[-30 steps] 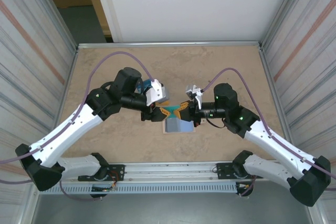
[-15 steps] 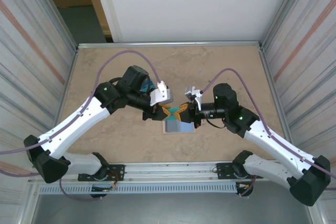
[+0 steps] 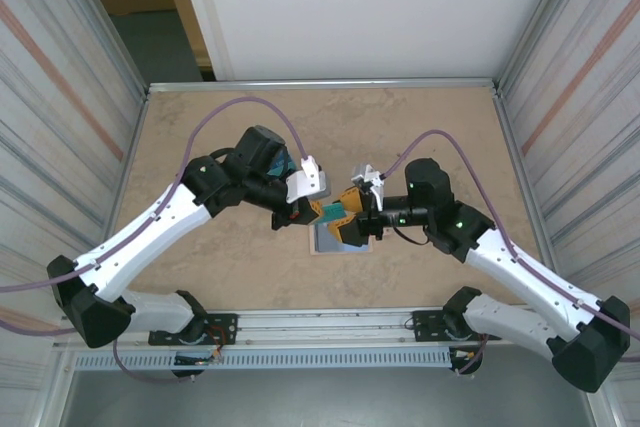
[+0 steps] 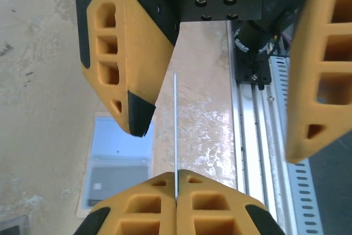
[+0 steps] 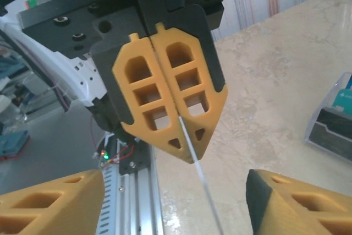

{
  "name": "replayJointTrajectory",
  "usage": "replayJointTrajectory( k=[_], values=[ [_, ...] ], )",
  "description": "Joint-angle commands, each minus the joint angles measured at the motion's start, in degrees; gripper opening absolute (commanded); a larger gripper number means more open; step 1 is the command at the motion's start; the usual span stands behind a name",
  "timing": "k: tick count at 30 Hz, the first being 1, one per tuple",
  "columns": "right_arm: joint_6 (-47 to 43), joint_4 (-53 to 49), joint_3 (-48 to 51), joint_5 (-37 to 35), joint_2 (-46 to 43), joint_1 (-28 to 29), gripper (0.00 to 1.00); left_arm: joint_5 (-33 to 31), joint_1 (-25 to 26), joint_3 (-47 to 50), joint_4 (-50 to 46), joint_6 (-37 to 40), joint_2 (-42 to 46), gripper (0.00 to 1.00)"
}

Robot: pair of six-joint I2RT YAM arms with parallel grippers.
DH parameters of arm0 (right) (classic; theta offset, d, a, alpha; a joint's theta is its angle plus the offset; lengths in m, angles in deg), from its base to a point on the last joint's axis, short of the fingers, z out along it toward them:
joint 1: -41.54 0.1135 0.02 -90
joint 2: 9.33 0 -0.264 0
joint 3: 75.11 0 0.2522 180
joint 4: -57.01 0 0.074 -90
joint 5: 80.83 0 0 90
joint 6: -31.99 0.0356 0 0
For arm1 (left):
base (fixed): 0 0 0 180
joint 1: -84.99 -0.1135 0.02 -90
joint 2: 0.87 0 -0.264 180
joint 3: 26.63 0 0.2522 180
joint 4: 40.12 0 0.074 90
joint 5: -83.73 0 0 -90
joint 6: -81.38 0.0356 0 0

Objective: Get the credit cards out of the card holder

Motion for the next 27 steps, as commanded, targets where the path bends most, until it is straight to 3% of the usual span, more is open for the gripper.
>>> replayJointTrajectory(
  k=[1, 2, 15, 27],
  values=[
    [0.12, 1.29, -0.24, -3.62, -3.27, 0.48, 0.89, -3.30, -0.63, 1.94, 2.41, -0.70, 2.31, 0.00],
    [0.53, 1.92, 0.28, -4.73, -4.06, 0.51, 0.99, -4.25, -0.82, 2.53, 3.19, -1.03, 2.73, 0.00],
    [5.80, 5.65, 5.20, -23.58, -10.71, 0.39, 0.98, -16.88, -8.51, 14.17, 17.75, -1.57, 6.11, 0.00],
    [11.92, 6.25, 5.84, -31.62, -5.98, 0.30, 0.98, -18.40, -15.67, 20.27, 26.96, 1.08, 2.26, 0.00]
  ],
)
